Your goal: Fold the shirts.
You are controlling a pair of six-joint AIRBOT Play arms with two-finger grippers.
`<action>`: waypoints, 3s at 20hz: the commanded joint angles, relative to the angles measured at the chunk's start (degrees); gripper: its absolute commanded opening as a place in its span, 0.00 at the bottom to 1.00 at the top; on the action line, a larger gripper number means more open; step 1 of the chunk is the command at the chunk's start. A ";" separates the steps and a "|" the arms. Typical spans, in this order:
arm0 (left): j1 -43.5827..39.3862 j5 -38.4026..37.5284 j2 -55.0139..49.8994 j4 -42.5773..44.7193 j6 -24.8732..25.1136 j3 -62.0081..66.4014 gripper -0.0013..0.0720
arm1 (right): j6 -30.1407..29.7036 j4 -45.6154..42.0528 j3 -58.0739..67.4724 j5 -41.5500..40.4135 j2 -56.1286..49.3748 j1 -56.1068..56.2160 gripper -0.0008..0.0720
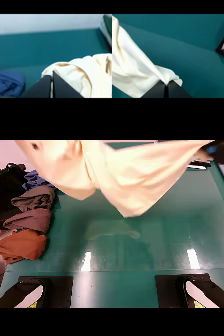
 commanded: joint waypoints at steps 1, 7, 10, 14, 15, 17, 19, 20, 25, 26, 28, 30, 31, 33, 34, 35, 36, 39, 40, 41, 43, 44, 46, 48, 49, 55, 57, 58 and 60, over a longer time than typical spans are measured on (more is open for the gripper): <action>0.04 1.68 11.19 0.28 0.74 0.00 0.05 | 0.02 -0.48 7.96 2.27 6.19 -5.55 0.03; 0.04 -0.07 15.96 -0.31 2.62 -1.20 0.05 | 0.04 2.67 10.19 2.89 8.70 -17.81 0.03; 0.04 -1.88 10.43 -0.66 2.60 -7.02 0.05 | 0.07 7.78 2.86 2.99 5.40 -16.13 0.03; 0.04 1.33 0.52 -6.16 2.89 -17.09 0.05 | -0.04 6.78 -6.60 -0.55 -2.25 -5.62 0.03; 0.04 2.19 -2.01 -7.41 3.58 -18.73 0.05 | -0.04 5.20 -8.17 -2.54 -4.22 -2.80 0.03; 0.04 3.13 -5.55 -7.54 3.67 -19.41 0.05 | 0.00 -0.59 -8.70 -6.62 -7.34 2.69 0.03; 0.04 4.59 -5.20 -7.52 3.72 -17.75 0.05 | 0.02 -4.31 -4.81 -6.75 -8.79 5.73 0.03; 0.04 4.28 -4.26 -7.17 3.78 -15.34 0.05 | 0.04 -5.18 -2.08 -6.21 -8.85 6.45 0.03; 0.04 1.38 4.61 -7.21 6.73 2.16 0.05 | 0.59 -7.17 9.92 -1.49 -0.81 4.39 0.03; 0.04 1.44 6.56 -7.19 6.71 4.90 0.05 | 1.60 -8.17 11.21 -0.74 1.33 3.08 0.03; 0.04 1.51 10.16 -7.23 6.69 8.85 0.05 | 2.62 -9.53 12.81 0.15 5.44 -0.76 0.03; 0.04 1.55 12.50 -7.23 6.67 10.84 0.05 | 3.10 -9.35 13.60 0.24 7.91 -6.29 0.03; 0.04 1.46 12.85 -7.26 6.67 11.41 0.05 | 3.23 -8.79 13.60 0.20 8.55 -9.55 0.03; 0.04 0.20 12.90 -7.58 6.62 11.58 0.05 | 3.58 -6.21 13.60 1.09 7.78 -14.99 0.03; 0.04 -1.38 11.82 -7.58 6.56 11.15 0.05 | 3.58 -3.54 13.60 2.16 6.49 -17.07 0.03; 0.04 -3.67 10.34 -7.65 6.01 10.80 0.05 | 3.56 -0.72 13.57 3.52 4.57 -18.10 0.03; 0.04 -6.08 8.41 -7.91 5.75 10.16 0.05 | 3.56 1.95 13.57 4.70 1.79 -17.99 0.03; 0.04 -14.47 0.09 -9.49 5.01 6.01 0.05 | 3.65 1.53 13.53 7.67 -8.04 -12.66 0.03; 0.04 -15.91 -3.21 -10.49 5.01 3.21 0.05 | 4.02 -0.04 13.53 8.70 -11.76 -9.92 0.03; 0.04 -16.35 -6.56 -11.69 5.03 -0.17 0.05 | 4.79 -3.10 13.53 9.88 -15.93 -7.04 0.03; 0.04 -15.82 -13.07 -13.77 5.16 -7.52 0.05 | 5.57 -9.35 13.51 12.35 -23.85 -1.79 0.03; 0.04 -14.43 -16.24 -13.84 5.16 -10.95 0.05 | 5.55 -11.30 13.53 12.72 -27.76 0.59 0.03; 0.04 -9.35 -23.08 -13.51 5.18 -15.98 0.05 | 5.57 -12.33 13.53 10.34 -34.03 3.58 0.03; 0.50 -6.86 -29.18 -13.11 4.94 -16.28 0.32 | 6.84 -12.28 13.60 6.23 -38.38 5.11 0.04; 1.18 -5.66 -30.93 -13.40 3.37 -16.20 0.74 | 7.08 -11.82 13.60 4.79 -39.63 5.09 0.22; 12.15 -15.23 -28.00 -13.55 3.28 -16.63 0.79 | 6.38 -4.61 13.00 14.49 -39.08 -1.22 0.39; 14.19 -16.76 -25.59 -13.53 3.89 -22.01 0.79 | 4.83 1.60 7.58 16.65 -35.71 -3.82 0.39; 14.27 -15.82 -24.20 -13.53 3.87 -26.05 0.79 | 4.39 3.48 3.37 16.11 -33.20 -4.94 0.39; 14.08 -13.09 -21.07 -14.19 3.85 -36.11 0.79 | 3.32 5.68 -5.25 14.45 -27.87 -5.95 0.41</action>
